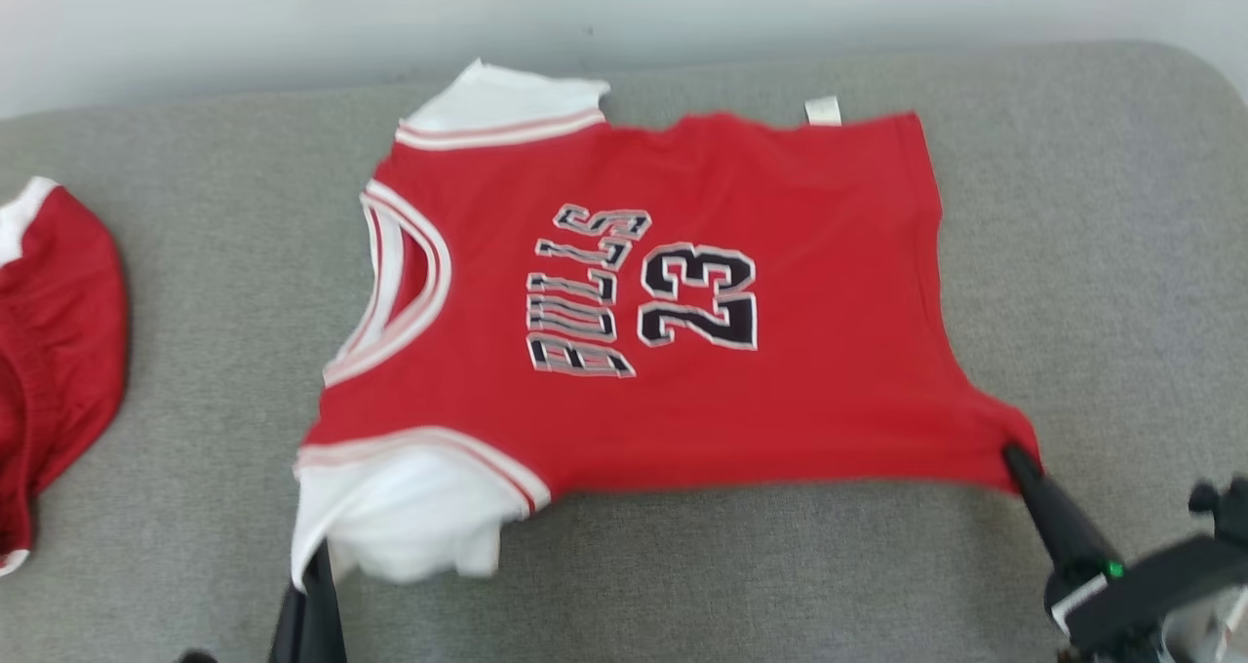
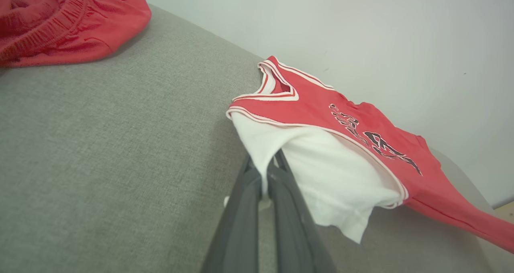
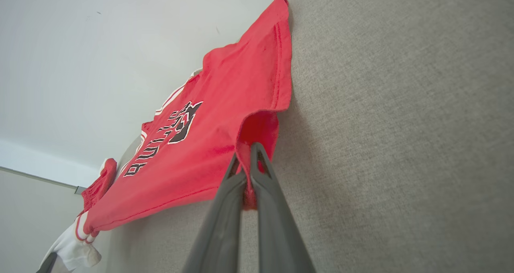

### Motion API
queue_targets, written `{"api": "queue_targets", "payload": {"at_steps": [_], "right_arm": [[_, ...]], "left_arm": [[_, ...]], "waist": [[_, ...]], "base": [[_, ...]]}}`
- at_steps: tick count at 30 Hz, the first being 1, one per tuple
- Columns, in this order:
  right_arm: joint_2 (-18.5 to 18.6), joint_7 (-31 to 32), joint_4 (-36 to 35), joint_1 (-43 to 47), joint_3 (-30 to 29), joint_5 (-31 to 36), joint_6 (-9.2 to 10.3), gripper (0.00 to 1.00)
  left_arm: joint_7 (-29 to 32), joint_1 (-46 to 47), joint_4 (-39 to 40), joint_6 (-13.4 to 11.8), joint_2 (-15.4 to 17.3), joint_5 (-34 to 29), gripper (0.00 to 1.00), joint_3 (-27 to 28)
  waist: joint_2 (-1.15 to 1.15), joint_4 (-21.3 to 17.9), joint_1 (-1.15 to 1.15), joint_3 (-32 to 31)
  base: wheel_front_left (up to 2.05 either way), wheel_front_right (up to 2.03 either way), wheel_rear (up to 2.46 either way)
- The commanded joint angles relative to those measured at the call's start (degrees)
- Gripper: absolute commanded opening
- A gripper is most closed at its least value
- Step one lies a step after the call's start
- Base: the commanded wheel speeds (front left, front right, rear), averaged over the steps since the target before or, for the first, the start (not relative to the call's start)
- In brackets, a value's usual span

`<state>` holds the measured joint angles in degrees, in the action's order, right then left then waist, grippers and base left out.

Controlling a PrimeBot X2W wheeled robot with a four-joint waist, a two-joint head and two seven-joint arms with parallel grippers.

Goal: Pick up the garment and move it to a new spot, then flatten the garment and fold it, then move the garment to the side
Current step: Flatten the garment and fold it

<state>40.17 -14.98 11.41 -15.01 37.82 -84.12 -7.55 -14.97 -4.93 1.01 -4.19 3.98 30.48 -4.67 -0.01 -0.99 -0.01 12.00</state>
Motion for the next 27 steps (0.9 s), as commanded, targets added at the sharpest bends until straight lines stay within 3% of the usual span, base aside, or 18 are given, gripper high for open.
{"api": "queue_targets", "payload": {"at_steps": [1, 14, 20, 27], "right_arm": [[0.7, -0.3, -1.1, 2.7, -0.4, -2.0, 0.14, 0.00], [5.1, -0.2, -3.9, 15.0, 1.1, -3.0, 0.14, 0.00], [3.5, 0.3, -3.8, 13.7, 1.2, -2.7, 0.14, 0.00], [1.3, 3.1, -4.3, 8.9, 0.8, -4.0, 0.14, 0.00]], "left_arm": [[-0.3, -2.0, 0.2, 0.1, -0.3, 0.2, 0.00, 0.0], [-0.3, -9.2, -2.1, 1.2, -0.8, 2.0, 0.00, -1.4], [-0.2, -6.3, -1.4, 2.2, -0.9, 2.3, 0.00, -2.5], [0.9, 1.8, -1.4, 3.7, 2.0, 0.1, 0.00, -3.0]], "waist": [[0.01, 1.1, 0.01, -2.0], [0.01, 1.3, 0.01, -5.3], [0.01, 0.1, 0.01, -5.0], [0.01, -1.7, 0.01, -3.3]], "base": [[0.00, 0.00, 0.00], [0.00, 0.00, 0.00], [0.00, 0.00, 0.00], [0.00, 0.00, 0.00]]}}
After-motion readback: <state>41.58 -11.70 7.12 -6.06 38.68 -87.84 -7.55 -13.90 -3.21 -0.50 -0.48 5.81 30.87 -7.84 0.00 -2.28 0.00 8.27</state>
